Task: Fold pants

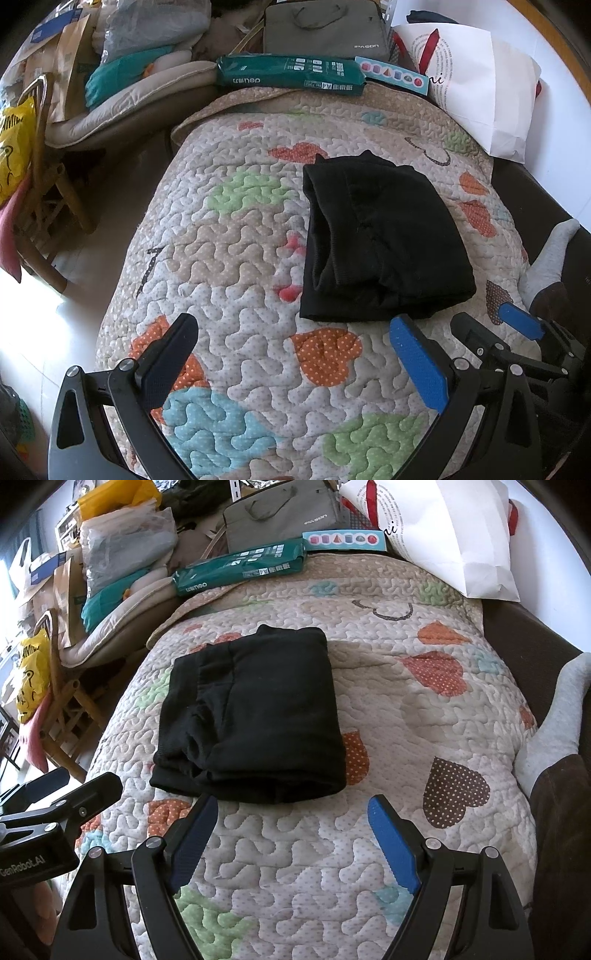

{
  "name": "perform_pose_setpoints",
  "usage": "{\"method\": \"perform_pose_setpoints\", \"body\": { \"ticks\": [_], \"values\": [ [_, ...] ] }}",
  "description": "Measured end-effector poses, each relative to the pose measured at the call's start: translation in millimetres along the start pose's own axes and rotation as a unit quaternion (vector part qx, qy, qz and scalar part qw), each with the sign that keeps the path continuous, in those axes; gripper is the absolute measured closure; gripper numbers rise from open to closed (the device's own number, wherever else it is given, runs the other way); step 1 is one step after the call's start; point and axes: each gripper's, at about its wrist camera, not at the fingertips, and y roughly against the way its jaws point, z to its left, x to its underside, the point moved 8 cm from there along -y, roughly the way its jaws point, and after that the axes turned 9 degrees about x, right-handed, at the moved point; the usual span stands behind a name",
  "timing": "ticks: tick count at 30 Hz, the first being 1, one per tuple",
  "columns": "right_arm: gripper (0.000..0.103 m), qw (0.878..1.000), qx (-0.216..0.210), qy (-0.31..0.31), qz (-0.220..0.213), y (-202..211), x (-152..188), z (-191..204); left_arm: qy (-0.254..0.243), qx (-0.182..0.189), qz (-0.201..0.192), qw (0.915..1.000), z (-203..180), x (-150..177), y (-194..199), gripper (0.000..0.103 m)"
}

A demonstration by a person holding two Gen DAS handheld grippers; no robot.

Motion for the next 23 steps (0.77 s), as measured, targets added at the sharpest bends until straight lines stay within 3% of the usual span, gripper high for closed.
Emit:
{"method": "perform_pose_setpoints", "body": {
  "ticks": [18,23],
  "values": [
    [0.015,1.0,0.011,-0.001,0.009,-3.8,2.1,-2.4,0.004,0.014,0.004,0.9999,1.0,-0.5,-0.4,0.0],
    [0.015,1.0,0.018,0.004,0.008,-4.2,2.3,-2.0,-0.009,0.001,-0.002,1.0,0.6,-3.6,3.0,0.0]
  ]
}}
